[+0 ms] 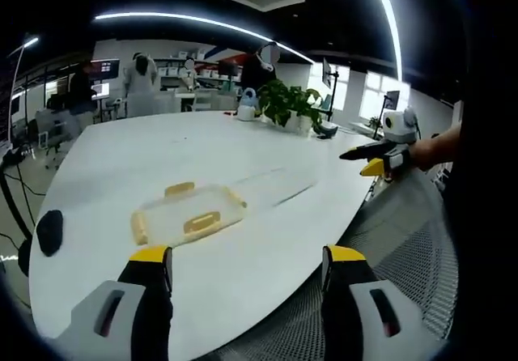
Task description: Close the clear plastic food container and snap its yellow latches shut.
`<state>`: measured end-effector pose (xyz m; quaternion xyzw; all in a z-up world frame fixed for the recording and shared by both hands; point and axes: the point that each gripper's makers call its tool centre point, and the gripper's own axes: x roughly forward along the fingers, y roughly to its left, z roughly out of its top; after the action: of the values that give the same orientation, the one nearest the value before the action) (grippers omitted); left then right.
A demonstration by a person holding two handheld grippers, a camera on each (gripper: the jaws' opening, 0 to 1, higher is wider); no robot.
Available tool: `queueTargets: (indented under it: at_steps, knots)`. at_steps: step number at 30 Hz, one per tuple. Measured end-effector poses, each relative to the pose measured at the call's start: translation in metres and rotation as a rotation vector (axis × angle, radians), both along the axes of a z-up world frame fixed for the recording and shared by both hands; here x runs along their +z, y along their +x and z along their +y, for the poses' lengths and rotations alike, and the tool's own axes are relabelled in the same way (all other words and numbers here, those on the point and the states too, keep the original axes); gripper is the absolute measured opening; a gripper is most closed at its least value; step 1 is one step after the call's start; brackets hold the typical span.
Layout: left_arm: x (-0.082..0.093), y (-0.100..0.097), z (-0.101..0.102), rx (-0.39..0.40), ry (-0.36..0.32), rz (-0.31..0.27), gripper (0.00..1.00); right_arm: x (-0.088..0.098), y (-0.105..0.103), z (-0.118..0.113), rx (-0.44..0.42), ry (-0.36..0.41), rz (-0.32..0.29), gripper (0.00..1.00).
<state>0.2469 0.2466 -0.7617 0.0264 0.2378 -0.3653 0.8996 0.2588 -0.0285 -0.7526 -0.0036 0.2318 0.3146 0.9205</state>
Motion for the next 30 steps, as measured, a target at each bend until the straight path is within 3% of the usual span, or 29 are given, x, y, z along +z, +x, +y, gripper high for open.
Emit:
queueTargets:
  at_steps: [21,30]
  knots:
    - [0.0,0.0,0.006,0.002,0.028,0.015,0.67,0.011,0.006,-0.006,0.004,0.003,-0.024,0.72]
    - [0.004,0.0,0.009,0.019,0.019,0.023,0.68,0.013,0.01,0.0,0.023,0.015,-0.03,0.72]
